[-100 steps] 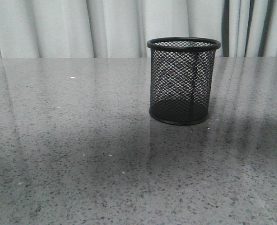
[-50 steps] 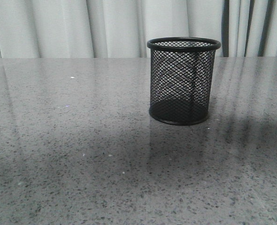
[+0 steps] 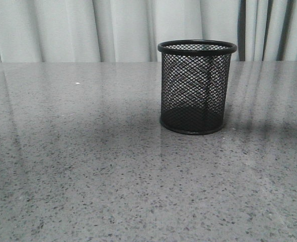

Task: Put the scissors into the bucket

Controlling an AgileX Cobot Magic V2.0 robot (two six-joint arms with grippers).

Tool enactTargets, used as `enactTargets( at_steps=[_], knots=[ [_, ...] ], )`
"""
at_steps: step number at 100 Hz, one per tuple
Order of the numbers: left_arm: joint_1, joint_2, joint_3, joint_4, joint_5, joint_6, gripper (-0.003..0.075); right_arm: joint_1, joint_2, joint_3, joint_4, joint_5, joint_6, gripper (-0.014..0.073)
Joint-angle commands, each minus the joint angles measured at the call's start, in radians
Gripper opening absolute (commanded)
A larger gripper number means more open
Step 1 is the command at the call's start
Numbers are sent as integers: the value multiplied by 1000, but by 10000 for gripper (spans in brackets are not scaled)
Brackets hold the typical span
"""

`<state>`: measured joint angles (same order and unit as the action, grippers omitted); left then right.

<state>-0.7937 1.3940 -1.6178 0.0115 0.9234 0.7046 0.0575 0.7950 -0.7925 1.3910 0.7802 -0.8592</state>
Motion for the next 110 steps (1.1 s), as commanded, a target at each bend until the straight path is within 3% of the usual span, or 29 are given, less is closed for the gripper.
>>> enactTargets(
  at_steps=[1,21,37,52,76,110],
  knots=[
    [99,-63,-35,2,-61,-23,335,-5,3,-75,-73,-47,49,-48],
    [400,-130,-35,-153,-57,-66,336,-5,106,-242,-427,28,250,-48],
    [628,-184,-35,-328,-27,-73,335,-5,216,-393,-546,157,285,-46],
    [768,-224,-35,-358,20,-73,335,-5,304,-523,-675,248,347,-46],
    [816,-252,-35,-358,43,-73,335,13,393,-636,-752,307,382,-46],
    [816,-253,-35,-358,43,-73,335,153,494,-670,-892,302,437,-46]
  ],
)
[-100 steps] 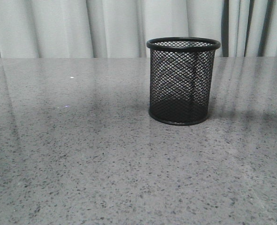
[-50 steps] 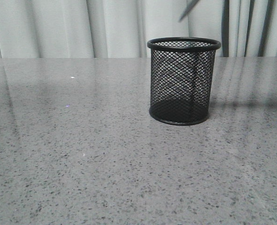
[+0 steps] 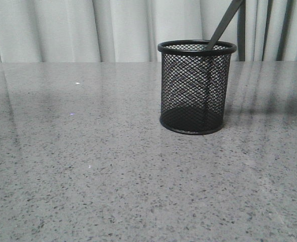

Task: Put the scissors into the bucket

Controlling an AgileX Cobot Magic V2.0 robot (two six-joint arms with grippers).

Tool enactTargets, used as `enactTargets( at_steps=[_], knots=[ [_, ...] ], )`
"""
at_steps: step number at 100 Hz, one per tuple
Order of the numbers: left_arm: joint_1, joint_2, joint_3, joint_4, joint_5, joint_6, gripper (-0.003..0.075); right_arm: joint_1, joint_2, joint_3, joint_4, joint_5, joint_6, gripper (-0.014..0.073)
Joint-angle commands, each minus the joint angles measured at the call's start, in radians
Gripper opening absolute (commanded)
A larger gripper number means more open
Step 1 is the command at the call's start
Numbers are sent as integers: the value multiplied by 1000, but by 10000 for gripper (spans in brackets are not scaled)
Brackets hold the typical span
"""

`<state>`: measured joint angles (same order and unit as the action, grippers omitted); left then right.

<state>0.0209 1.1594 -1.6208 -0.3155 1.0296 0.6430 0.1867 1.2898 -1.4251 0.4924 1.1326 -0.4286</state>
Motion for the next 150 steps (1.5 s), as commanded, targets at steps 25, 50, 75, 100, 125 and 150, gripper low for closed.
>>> enactTargets(
  at_steps=[25,50,75,100,125,150],
  knots=[
    [2,-19,-32,-31,-70,-11,335,67,64,-37,-10,-104,6,-46],
    [2,-19,-32,-31,-70,-11,335,67,118,-37,-12,-98,6,-46],
    [2,-19,-32,-31,-74,-11,335,67,154,-38,-9,-85,6,-43],
    [2,-19,-32,-31,-74,-11,335,67,176,-38,-2,-88,6,1],
    [2,-19,-32,-29,-74,-11,335,67,176,-49,-2,-86,6,348],
    [2,-19,-32,-22,-74,-11,335,64,149,-202,-87,-48,36,363]
  ],
)
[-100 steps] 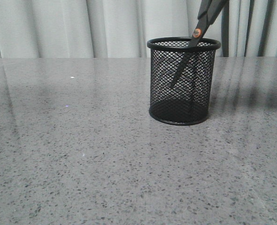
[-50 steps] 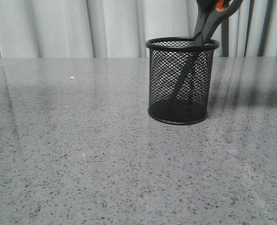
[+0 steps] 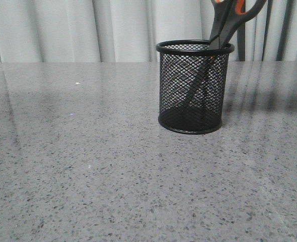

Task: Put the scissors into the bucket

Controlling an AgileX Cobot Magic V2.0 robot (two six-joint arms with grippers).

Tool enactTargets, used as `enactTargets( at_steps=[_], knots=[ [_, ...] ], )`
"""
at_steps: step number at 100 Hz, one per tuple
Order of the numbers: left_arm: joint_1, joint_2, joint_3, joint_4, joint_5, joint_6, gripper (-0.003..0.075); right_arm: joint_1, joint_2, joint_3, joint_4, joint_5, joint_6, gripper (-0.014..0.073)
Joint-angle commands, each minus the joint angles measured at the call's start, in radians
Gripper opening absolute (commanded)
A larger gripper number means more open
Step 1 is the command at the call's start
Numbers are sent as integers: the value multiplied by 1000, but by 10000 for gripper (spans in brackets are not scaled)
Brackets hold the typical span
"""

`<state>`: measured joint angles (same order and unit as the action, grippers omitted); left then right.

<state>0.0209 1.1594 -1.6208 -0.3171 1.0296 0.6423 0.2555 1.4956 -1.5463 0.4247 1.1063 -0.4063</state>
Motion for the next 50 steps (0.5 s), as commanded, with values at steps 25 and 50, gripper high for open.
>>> enactTargets(
  at_steps=[25,50],
  knots=[
    [2,-19,-32,-18,-74,-11,335,-4,-121,-225,-101,-20,56,363],
    [2,-19,-32,-29,-70,-11,333,-4,-214,-225,-79,-63,56,338]
  ],
)
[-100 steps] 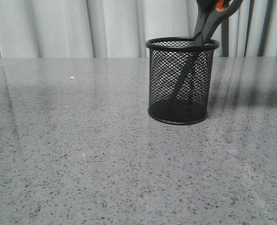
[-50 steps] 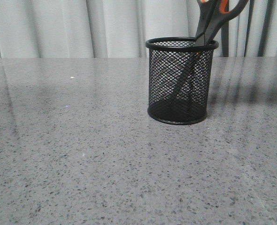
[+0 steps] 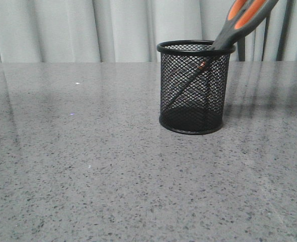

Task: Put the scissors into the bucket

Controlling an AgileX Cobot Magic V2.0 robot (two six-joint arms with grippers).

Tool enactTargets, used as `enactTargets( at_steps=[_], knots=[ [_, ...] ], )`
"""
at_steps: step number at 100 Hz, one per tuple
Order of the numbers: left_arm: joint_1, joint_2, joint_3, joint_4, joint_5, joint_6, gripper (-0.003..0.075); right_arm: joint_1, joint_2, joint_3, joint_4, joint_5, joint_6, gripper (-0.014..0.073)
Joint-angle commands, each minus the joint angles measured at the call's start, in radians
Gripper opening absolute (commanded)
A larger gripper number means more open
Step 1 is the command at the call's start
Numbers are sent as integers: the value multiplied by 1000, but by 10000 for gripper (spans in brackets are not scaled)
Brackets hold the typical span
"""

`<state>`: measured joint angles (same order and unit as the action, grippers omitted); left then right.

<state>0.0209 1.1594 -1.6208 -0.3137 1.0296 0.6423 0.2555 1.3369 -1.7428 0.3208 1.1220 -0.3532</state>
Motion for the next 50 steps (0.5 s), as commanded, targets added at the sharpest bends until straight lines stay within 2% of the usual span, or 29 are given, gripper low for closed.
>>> enactTargets(
  at_steps=[1,12,19,27,30,41,50],
  knots=[
    [2,-19,-32,-34,-70,-11,332,-4,-58,-29,28,-80,2,333],
    [2,-19,-32,-80,-67,-22,293,-4,-104,22,38,-145,2,190],
    [2,-19,-32,-108,-67,-23,198,-4,-148,97,38,-226,5,57],
    [2,-19,-32,-119,-57,-23,34,-4,-209,209,38,-340,5,-75],
    [2,-19,-32,-119,-44,-23,-20,-4,-235,265,38,-388,5,-70],
    [2,-27,-18,-123,-39,-19,-21,-4,-339,432,38,-575,5,-71],
    [2,-61,44,-147,-100,-19,-21,-4,-418,562,48,-719,5,-71]
  ],
)
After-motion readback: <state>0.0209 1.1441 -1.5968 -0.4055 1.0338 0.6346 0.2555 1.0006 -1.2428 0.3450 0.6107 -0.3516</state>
